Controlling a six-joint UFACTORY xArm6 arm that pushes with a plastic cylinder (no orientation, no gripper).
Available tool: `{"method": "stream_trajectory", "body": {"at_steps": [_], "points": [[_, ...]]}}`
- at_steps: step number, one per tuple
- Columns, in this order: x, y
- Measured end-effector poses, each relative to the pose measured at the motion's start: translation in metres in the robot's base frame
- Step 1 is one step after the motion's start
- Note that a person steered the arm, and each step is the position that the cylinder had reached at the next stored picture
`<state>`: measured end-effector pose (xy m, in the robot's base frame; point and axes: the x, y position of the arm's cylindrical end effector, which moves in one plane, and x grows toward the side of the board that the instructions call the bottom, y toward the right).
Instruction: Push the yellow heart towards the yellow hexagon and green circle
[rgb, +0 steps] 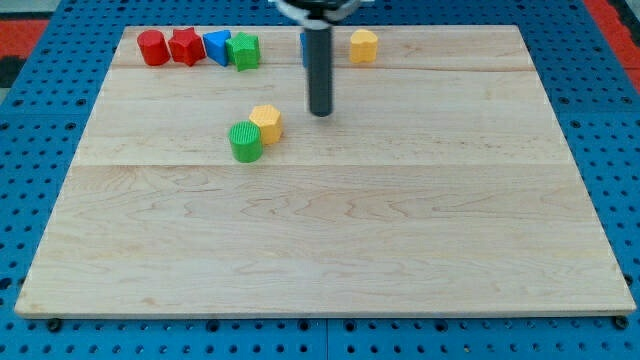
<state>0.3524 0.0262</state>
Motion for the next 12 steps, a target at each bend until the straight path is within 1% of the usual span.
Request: {"method": "stream_trajectory", "body": {"at_steps": [1,2,3,4,5,7,8,11,12], "points": [[-0.048,0.061],[-0.106,0.076],[-0.160,0.076],[-0.153,0.043],[-0.121,0.029],[-0.055,0.023],[-0.036,0.008],[0.036,0.006],[0.046,0.015]]}}
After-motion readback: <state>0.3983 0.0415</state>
